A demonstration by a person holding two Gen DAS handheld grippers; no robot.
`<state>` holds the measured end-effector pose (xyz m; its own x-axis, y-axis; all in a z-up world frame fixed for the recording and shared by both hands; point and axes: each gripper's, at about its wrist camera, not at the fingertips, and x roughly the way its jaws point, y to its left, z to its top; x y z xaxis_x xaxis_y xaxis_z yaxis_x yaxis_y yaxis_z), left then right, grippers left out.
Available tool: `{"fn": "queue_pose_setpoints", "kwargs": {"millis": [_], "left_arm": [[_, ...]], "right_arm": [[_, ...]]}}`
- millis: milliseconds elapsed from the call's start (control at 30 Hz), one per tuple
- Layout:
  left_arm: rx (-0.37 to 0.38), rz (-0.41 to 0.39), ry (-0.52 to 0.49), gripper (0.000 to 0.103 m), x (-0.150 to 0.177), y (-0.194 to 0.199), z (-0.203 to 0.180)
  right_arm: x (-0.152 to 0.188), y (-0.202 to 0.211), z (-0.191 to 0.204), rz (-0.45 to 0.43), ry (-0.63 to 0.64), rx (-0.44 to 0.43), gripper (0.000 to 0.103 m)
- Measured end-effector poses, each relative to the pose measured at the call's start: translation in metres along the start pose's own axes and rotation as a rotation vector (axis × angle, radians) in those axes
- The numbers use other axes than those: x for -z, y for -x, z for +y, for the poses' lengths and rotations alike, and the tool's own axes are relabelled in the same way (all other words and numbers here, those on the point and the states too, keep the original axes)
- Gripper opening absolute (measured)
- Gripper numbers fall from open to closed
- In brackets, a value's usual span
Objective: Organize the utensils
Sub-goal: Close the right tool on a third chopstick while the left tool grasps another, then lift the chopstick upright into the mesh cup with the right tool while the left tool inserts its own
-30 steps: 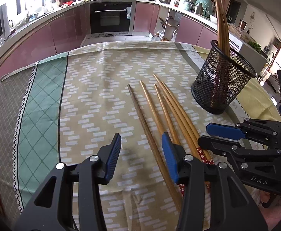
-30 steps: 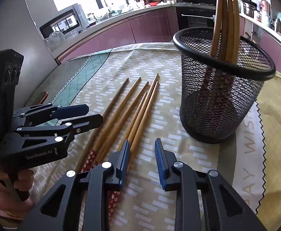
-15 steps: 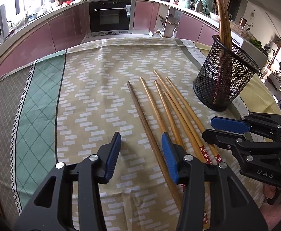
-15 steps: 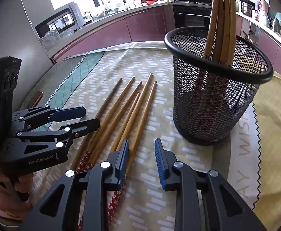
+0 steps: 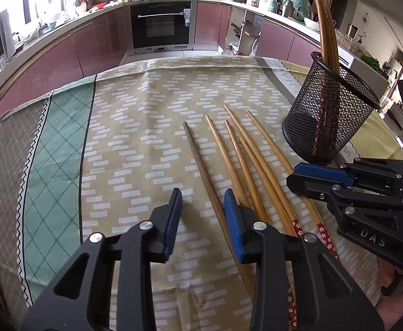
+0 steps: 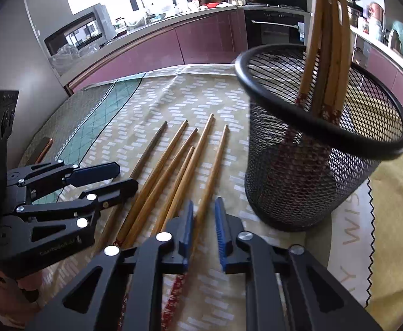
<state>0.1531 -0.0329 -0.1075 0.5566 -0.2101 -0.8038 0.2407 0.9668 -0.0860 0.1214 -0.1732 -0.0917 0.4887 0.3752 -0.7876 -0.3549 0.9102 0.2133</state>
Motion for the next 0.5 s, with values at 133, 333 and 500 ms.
{"fn": "queue_pose_setpoints", "kwargs": {"millis": [133,333,500], "left_arm": [[0.029,0.003,0.015,0.017,0.000,0.000,0.001],[0.045,0.006,0.037,0.011,0.000,0.000,0.001],[0.050,0.009,0.054,0.010,0.002,0.002,0.004]], "right_arm": [[0.001,0.002,-0.005,0.004,-0.024,-0.018,0.006],[0.004,0.006,-0.011,0.005,-0.054,-0.047,0.006],[0.006,0.012,-0.012,-0.007,-0.055,-0.070,0.006]]}}
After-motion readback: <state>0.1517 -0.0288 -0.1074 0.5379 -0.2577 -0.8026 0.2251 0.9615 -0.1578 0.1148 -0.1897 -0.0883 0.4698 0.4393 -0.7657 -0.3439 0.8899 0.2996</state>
